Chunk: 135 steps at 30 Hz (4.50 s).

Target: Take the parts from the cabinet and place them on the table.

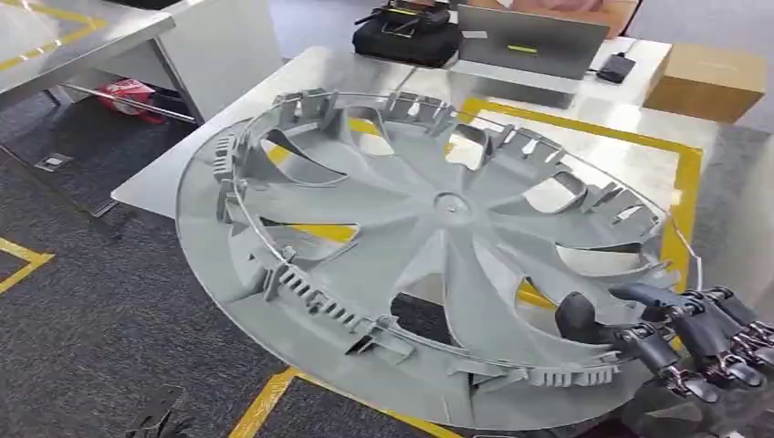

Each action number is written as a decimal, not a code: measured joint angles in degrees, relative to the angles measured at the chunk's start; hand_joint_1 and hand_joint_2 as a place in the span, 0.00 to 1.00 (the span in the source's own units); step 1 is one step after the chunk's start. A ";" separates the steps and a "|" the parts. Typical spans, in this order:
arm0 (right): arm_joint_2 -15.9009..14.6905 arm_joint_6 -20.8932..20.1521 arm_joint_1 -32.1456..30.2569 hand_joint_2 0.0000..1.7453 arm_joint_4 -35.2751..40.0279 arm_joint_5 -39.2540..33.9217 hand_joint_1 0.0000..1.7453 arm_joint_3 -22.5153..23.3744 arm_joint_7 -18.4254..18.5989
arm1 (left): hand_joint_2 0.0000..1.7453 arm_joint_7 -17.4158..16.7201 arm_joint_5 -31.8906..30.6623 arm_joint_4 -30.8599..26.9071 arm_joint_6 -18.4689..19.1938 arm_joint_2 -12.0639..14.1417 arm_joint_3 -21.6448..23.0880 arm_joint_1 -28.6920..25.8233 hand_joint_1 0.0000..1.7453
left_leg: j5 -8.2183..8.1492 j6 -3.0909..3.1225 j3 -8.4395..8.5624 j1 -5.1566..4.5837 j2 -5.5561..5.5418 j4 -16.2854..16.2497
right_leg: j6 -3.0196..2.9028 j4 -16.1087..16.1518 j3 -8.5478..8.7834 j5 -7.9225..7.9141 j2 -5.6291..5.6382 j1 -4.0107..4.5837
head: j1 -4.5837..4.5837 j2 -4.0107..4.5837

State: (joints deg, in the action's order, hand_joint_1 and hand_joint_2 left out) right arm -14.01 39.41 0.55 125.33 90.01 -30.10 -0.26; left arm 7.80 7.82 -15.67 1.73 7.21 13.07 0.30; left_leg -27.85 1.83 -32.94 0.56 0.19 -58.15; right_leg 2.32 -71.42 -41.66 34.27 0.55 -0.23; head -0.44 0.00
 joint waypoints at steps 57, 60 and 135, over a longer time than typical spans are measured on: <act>-0.13 -0.02 0.45 1.00 -0.57 0.04 1.00 -0.22 0.28 | 1.00 0.11 0.48 0.37 0.15 -0.09 0.61 0.04 0.00 | 0.56 -2.12 -0.06 0.10 -0.34 0.19 | -1.85 13.35 9.28 -5.65 0.22 0.15 | 0.29 0.00; -0.13 -0.02 0.37 1.00 -0.61 0.04 1.00 -0.31 0.53 | 1.00 0.11 0.50 0.39 0.48 -0.09 0.63 -0.06 0.00 | 0.52 -2.09 -0.09 -0.16 -0.37 0.09 | -2.52 13.86 9.42 -5.88 0.15 0.03 | 0.26 0.00; -8.52 -19.41 19.22 1.00 -48.79 -12.31 1.00 20.22 15.87 | 1.00 -0.59 -2.06 2.14 3.17 1.86 -0.52 0.23 0.00 | 1.11 -2.01 -0.64 -0.19 0.11 0.19 | -0.55 13.73 9.08 -5.97 -0.69 -0.61 | 0.35 0.00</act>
State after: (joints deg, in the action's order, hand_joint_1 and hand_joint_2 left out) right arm -22.53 20.00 19.77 76.54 77.70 -9.88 15.61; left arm 7.21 5.77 -13.53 4.90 9.07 12.55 0.53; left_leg -26.74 -0.18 -33.58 0.37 0.30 -57.96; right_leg 1.78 -57.69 -32.58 28.30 -0.14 -0.83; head -0.09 0.00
